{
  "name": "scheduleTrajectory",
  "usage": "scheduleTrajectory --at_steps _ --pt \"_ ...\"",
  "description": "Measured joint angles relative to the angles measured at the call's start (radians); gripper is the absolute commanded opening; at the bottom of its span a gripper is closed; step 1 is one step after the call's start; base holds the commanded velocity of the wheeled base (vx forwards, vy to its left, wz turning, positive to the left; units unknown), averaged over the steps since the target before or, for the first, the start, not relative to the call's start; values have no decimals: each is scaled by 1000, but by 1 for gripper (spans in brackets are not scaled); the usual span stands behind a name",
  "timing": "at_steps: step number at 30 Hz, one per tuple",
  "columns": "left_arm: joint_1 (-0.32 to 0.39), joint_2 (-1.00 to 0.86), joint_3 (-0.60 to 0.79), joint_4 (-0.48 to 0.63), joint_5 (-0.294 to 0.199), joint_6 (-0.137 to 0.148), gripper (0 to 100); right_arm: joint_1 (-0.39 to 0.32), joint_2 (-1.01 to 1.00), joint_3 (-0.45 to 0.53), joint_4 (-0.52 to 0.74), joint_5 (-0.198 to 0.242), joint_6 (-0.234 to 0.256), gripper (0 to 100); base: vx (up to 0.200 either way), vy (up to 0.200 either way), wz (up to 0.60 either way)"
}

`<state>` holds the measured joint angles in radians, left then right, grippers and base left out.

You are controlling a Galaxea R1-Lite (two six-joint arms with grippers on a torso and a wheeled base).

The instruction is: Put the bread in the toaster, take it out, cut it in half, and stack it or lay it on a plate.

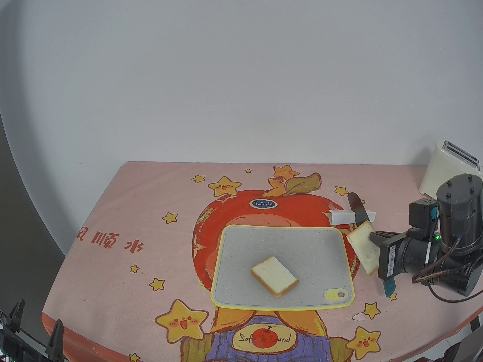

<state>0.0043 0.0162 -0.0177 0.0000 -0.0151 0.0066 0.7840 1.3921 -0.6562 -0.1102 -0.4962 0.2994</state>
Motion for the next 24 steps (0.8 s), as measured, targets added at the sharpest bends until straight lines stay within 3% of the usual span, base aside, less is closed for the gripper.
scheduleTrajectory --at_steps 6,9,18,24 --pt "1 0 0 0 0 0 100 -3 -1 2 0 0 0 0 0 0 0" --pt "0 0 0 0 0 0 100 -3 0 3 0 0 0 0 0 -200 0" --pt "0 0 0 0 0 -1 100 -3 3 4 1 0 0 0 0 0 0" --pt "0 0 0 0 0 -1 100 -1 4 6 1 -1 0 0 0 -200 0"
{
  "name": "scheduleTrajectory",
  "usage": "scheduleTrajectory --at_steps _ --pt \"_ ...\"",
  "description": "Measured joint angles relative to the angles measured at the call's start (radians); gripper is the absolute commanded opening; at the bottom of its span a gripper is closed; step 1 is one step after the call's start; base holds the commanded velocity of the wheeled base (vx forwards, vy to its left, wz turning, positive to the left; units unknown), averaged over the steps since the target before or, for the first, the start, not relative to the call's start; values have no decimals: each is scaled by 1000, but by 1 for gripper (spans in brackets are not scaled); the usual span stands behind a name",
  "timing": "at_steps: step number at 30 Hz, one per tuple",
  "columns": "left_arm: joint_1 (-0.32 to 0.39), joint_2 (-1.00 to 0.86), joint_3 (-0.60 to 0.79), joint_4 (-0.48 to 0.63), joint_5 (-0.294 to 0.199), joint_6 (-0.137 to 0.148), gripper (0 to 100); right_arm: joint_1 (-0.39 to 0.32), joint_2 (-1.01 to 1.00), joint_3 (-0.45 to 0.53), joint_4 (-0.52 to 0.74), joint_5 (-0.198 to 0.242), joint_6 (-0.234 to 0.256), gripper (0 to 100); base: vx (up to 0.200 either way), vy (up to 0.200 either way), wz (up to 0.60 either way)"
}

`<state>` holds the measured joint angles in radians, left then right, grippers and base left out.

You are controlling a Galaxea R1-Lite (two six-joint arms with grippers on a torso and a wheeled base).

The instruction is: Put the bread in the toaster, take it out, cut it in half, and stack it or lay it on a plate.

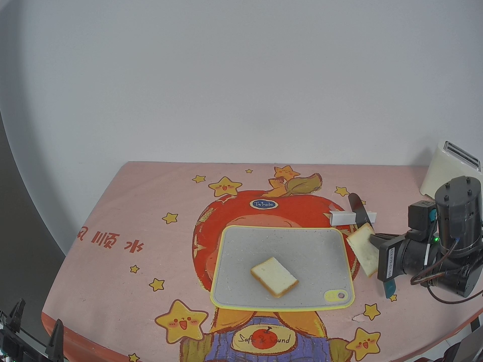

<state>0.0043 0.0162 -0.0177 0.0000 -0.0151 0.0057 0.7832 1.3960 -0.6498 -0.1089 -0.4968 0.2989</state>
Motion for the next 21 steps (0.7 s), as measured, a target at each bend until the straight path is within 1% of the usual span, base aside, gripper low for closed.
scheduleTrajectory --at_steps 12,18,21 --pt "1 0 0 0 0 -1 100 -1 -1 0 0 0 0 0 0 0 0" --pt "0 0 0 0 0 0 100 1 0 0 0 0 0 0 0 -200 0" --pt "0 0 0 0 0 -1 100 -1 1 1 1 0 0 0 0 0 0"
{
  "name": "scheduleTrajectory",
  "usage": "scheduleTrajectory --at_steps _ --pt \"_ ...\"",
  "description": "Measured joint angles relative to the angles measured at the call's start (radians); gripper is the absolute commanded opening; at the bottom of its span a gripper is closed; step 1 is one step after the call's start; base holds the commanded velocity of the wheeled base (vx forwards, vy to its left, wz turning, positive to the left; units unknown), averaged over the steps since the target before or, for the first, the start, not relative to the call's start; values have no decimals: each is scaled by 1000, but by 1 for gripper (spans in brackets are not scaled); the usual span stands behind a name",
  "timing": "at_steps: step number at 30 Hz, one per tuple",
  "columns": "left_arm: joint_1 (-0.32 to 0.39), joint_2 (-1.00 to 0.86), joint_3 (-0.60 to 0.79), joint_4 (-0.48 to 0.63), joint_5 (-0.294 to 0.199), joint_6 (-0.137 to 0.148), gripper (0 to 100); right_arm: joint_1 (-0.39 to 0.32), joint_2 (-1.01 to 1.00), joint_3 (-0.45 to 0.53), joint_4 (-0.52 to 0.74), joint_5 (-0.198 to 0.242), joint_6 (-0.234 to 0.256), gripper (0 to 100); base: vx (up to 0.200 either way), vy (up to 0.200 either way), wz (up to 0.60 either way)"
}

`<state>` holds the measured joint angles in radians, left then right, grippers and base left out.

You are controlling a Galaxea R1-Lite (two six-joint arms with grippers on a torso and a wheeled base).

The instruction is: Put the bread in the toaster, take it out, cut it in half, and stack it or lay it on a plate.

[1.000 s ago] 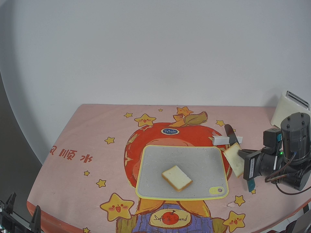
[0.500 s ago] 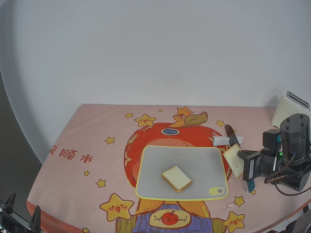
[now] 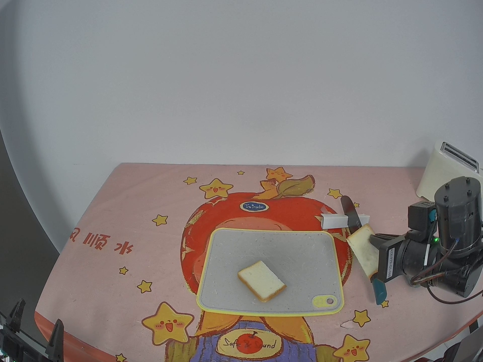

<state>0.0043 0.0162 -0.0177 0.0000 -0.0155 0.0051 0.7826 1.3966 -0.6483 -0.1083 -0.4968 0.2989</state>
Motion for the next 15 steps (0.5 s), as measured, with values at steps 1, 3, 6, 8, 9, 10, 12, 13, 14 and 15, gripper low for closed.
scheduleTrajectory --at_steps 1,3,6,8,9,10,12,13,14,15 --pt "-1 0 0 0 0 0 100 0 0 0 0 0 0 0 0 0 0" --pt "-1 0 0 0 0 0 100 0 0 0 0 0 0 0 0 0 0" --pt "0 0 0 0 0 0 100 -2 0 1 0 0 0 0 0 0 0" --pt "1 0 0 0 0 0 100 -1 1 1 0 0 0 0 -200 0 0" --pt "1 0 0 0 0 0 100 -1 1 1 0 0 0 0 -200 0 0" --pt "0 0 0 0 0 0 100 0 1 2 0 0 0 0 -200 0 0" --pt "0 0 0 0 0 -1 100 0 2 2 0 0 0 0 -200 0 0" --pt "0 0 0 0 0 0 100 0 2 2 0 0 0 0 -200 0 0" --pt "0 0 0 0 0 0 100 0 2 2 0 0 0 0 -200 0 0" --pt "-1 0 0 0 0 -1 100 0 2 2 0 0 0 0 -200 0 0"
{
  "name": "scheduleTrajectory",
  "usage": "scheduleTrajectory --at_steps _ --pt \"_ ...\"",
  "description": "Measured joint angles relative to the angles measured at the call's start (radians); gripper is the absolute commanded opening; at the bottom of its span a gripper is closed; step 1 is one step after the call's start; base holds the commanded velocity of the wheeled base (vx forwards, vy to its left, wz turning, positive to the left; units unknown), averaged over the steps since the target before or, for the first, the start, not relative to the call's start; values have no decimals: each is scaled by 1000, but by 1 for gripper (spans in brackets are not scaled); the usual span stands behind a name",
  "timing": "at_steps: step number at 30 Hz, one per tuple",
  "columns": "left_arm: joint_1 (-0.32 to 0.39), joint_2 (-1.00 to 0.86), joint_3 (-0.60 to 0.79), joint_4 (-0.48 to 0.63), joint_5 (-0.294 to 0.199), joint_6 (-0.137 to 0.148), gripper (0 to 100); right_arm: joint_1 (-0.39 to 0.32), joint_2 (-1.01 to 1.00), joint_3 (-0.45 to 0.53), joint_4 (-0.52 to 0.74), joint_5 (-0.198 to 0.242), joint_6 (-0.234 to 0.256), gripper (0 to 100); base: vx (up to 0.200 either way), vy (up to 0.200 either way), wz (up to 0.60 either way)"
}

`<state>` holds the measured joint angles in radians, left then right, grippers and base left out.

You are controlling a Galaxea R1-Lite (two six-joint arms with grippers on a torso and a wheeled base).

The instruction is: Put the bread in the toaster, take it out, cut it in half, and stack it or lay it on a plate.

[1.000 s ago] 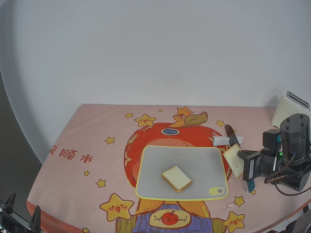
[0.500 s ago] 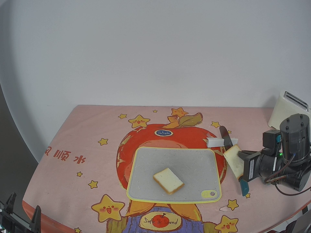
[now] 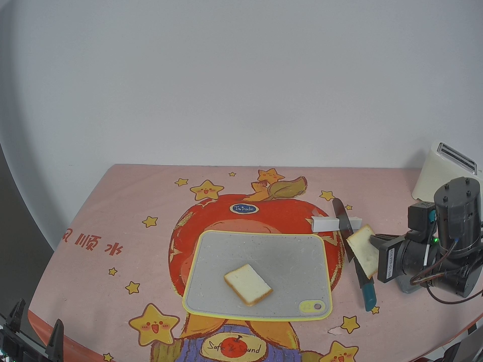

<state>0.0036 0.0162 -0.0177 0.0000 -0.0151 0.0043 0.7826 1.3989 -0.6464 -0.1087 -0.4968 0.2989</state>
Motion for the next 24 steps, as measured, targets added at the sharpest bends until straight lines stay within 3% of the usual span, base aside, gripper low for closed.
scheduleTrajectory --at_steps 9,15,24 --pt "1 0 0 0 0 0 100 0 1 1 0 0 0 0 0 0 0" --pt "1 0 0 0 11 -1 100 0 1 3 0 0 -1 0 0 -200 0" --pt "1 0 0 0 13 -1 100 -2 1 6 0 0 -1 0 0 0 0"
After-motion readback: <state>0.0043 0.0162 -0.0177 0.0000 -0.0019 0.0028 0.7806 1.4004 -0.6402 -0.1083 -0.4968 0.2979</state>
